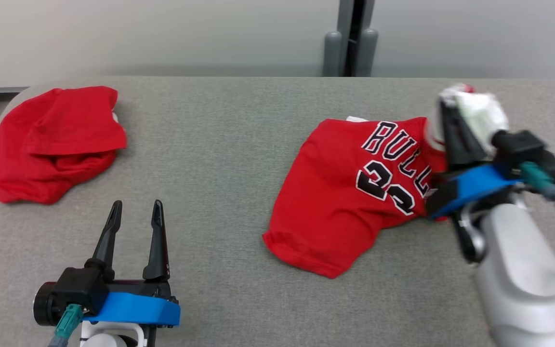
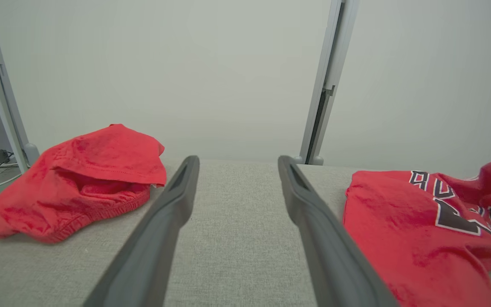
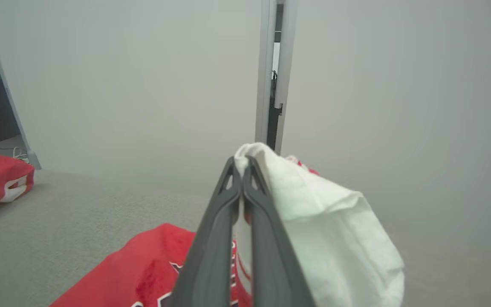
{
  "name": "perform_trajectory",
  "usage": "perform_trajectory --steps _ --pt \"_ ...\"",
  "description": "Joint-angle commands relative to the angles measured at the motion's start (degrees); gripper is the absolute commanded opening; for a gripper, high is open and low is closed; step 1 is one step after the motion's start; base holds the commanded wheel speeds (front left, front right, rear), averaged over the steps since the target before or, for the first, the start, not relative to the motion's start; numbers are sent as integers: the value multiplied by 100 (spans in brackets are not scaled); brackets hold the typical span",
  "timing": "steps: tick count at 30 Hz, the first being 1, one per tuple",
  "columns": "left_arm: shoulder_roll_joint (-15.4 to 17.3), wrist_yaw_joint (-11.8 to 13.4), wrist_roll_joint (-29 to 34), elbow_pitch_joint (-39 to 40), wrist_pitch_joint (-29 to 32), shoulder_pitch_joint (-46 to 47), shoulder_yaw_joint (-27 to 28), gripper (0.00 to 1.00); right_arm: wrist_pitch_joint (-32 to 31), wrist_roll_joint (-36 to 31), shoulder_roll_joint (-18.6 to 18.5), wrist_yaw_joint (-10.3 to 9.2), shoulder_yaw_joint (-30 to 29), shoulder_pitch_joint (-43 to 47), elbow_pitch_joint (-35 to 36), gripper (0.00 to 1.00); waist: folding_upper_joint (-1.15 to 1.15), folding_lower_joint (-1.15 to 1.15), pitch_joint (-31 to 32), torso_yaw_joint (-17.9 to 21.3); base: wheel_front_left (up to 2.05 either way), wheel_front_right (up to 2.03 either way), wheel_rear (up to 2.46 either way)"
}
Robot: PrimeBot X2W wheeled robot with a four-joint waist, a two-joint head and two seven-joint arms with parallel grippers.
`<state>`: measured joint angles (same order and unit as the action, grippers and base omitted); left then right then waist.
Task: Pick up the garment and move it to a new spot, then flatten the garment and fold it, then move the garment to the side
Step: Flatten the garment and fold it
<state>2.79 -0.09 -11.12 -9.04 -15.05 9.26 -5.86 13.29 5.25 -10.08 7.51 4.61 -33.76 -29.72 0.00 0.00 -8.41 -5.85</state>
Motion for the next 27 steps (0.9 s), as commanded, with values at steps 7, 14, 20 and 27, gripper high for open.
perform_trajectory --steps 7,14,20,27 --pt "20 58 -91 41 -19 -13 -27 100 31 123 544 -4 1723 -391 -2 0 0 0 -74 -362 0 0 0" --pt "19 116 -133 56 -19 34 -7 100 82 490 710 -4 3631 -515 -189 0 0 0 -166 -595 0 0 0" --pt "19 143 -160 63 -19 13 61 100 116 1184 717 -4 4957 -306 19 0 0 0 -227 -712 0 0 0" --pt "20 176 -179 65 -19 0 153 100 100 1691 720 -4 5957 -164 144 85 0 0 -268 -669 0 0 0"
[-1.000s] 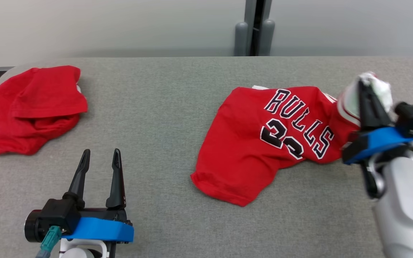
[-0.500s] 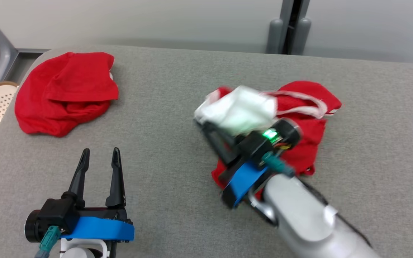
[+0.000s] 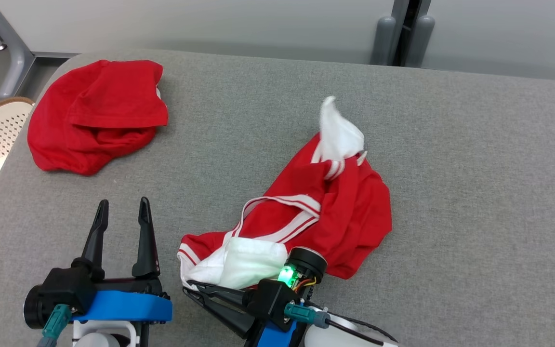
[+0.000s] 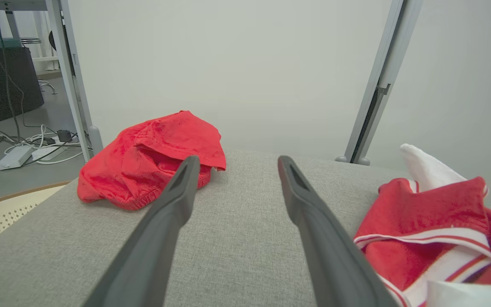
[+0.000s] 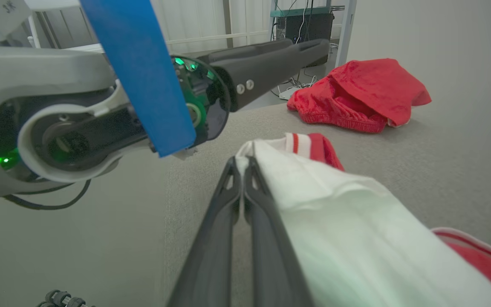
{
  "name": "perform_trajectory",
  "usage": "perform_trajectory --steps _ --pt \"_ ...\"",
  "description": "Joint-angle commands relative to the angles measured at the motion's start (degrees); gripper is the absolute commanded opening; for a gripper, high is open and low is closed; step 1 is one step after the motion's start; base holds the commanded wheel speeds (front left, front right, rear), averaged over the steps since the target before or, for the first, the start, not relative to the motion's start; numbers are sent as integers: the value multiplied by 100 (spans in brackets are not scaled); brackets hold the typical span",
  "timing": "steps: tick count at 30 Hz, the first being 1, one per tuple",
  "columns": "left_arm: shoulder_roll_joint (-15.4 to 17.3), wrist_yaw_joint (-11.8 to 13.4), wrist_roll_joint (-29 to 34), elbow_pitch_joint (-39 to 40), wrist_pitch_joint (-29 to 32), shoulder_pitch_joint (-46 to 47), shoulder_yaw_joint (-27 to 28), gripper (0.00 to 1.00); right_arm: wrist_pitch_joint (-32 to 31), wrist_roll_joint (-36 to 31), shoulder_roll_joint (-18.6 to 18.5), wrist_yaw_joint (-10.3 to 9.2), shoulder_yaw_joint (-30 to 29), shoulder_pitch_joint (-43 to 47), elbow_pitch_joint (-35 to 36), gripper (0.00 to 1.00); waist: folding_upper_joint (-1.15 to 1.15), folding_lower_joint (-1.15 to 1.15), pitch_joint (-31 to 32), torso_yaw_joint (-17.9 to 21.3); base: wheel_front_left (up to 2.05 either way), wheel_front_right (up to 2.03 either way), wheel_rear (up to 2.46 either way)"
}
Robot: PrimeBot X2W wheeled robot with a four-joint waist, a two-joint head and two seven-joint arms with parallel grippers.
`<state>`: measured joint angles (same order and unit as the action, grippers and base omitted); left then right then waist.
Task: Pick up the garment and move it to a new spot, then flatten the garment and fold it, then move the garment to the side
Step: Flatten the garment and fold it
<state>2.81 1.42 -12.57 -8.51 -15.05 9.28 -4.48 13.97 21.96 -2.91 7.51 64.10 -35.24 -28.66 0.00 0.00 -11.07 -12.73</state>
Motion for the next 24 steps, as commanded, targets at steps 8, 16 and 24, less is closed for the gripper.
perform_trajectory --steps 8,16,24 --pt "17 25 47 19 -19 -34 111 100 116 -159 5 -4 -739 -159 175 100 0 0 90 273 0 0 0" --pt "17 -44 146 70 -19 -125 233 100 115 -939 -178 -4 -2550 257 783 100 0 0 199 564 0 0 0" --pt "17 -96 231 94 -19 -173 303 100 117 -1427 -489 -4 -4203 1044 1422 100 0 0 293 781 0 0 0"
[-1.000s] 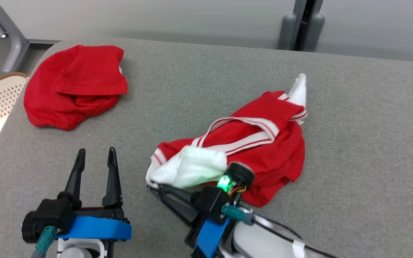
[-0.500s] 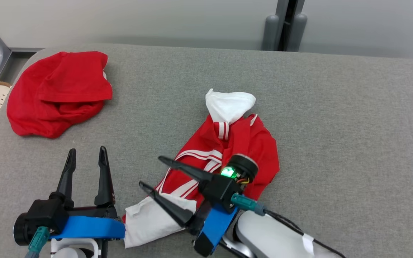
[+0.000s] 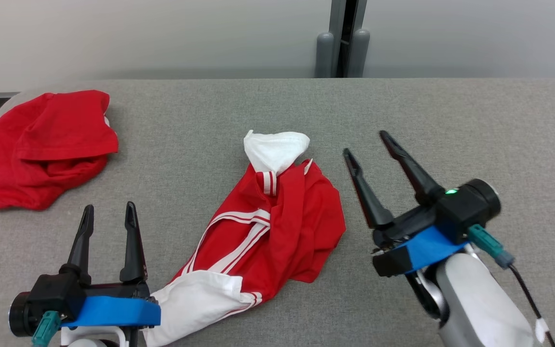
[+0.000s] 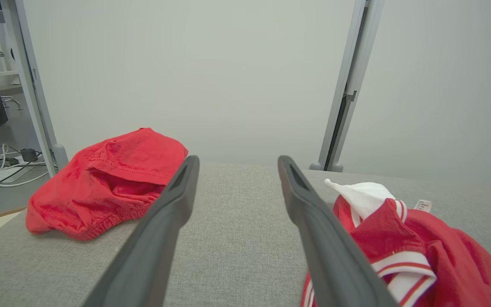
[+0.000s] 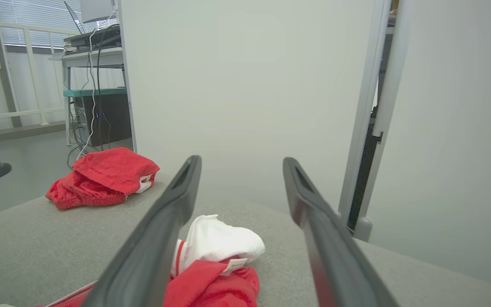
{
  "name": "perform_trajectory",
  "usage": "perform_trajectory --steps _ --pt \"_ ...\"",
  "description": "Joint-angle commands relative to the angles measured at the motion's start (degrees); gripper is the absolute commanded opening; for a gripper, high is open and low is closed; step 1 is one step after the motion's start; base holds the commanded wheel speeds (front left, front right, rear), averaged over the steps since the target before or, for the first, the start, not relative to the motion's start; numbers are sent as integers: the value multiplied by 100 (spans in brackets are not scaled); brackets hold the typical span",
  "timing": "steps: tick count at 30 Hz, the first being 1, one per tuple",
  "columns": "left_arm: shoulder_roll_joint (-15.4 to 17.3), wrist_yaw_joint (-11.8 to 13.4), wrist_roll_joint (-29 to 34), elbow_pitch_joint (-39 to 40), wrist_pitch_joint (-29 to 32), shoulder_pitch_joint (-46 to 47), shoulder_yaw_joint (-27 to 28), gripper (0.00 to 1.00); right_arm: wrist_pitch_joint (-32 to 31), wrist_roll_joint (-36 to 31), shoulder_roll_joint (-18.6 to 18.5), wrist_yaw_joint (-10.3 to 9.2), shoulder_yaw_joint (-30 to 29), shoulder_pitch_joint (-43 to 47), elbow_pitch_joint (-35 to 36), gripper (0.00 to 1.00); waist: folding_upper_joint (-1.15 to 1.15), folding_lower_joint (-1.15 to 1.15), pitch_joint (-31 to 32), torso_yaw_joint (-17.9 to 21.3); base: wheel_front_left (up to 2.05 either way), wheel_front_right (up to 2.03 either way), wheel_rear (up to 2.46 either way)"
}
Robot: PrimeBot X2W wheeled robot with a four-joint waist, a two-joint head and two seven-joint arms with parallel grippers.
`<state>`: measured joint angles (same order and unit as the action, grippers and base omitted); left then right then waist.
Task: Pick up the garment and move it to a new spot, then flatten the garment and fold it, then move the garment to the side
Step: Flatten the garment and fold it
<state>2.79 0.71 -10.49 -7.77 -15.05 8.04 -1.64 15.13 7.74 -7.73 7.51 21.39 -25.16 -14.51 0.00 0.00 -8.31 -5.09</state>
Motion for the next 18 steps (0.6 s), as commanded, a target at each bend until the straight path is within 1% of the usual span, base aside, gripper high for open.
perform_trajectory --steps 1,5,10,14,18 --pt "21 -22 37 22 -19 -64 29 100 0 -52 -26 -3 -155 162 74 100 0 0 33 42 0 0 0" --pt "20 -54 72 20 -19 -100 38 100 0 -208 -58 -4 -978 706 252 100 0 0 82 129 0 0 0" --pt "21 -84 116 -2 -19 -124 51 100 1 -333 82 -3 -1908 1349 380 100 0 0 139 193 0 0 0" --pt "21 -125 164 -10 -19 -131 57 100 1 -411 209 -4 -2249 1656 442 100 0 0 160 264 0 0 0" --pt "20 -144 174 -39 -19 -87 41 100 1 -457 301 -4 -2253 1730 474 100 0 0 151 350 0 0 0"
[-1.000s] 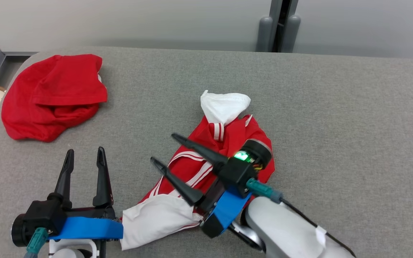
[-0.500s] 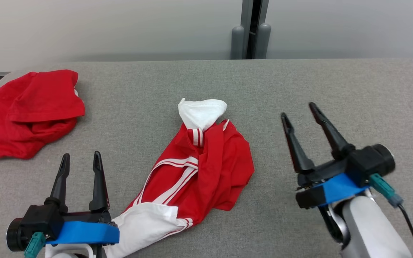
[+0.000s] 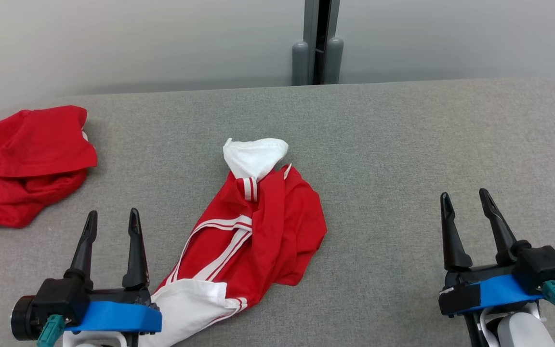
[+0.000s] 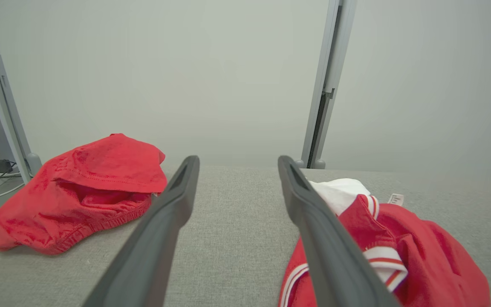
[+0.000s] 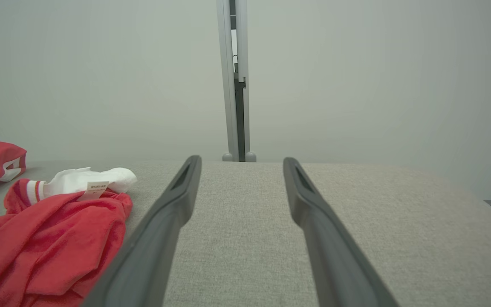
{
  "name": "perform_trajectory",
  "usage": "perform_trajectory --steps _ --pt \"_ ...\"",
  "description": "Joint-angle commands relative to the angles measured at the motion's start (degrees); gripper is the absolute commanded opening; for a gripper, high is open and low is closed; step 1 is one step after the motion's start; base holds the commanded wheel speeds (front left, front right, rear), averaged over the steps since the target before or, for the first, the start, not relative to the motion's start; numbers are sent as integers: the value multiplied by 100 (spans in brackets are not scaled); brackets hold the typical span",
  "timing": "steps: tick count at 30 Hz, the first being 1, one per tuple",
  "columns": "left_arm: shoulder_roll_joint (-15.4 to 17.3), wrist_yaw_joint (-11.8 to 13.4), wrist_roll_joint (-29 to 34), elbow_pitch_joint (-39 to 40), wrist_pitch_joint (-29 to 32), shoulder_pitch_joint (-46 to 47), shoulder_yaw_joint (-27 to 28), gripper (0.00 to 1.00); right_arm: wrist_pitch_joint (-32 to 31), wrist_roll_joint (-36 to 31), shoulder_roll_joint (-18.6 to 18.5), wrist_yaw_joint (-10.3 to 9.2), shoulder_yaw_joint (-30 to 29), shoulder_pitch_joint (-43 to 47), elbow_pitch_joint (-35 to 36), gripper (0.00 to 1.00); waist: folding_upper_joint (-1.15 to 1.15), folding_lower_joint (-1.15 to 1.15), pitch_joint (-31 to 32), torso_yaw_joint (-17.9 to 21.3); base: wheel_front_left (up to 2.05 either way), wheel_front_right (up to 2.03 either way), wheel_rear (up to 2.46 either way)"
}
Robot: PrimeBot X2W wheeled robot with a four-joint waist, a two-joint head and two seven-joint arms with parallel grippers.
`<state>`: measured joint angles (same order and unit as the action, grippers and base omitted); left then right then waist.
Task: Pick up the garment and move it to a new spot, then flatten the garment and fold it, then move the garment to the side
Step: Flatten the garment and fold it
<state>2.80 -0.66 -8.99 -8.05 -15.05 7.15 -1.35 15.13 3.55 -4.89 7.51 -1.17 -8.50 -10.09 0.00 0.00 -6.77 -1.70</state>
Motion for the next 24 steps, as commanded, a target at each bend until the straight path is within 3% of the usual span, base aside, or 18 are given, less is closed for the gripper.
perform_trajectory --steps 1,12,24 --pt "19 -26 29 -26 -19 26 -3 100 1 -45 36 -4 18 53 25 100 0 0 -3 31 0 0 0" --pt "19 -345 395 -506 -19 1021 -616 100 1 21 135 -3 21 -126 5 100 0 0 -112 302 0 0 0" --pt "158 -492 727 -2529 332 2257 -1095 100 1 96 195 -4 -98 -201 -26 100 0 0 -312 821 0 0 0"
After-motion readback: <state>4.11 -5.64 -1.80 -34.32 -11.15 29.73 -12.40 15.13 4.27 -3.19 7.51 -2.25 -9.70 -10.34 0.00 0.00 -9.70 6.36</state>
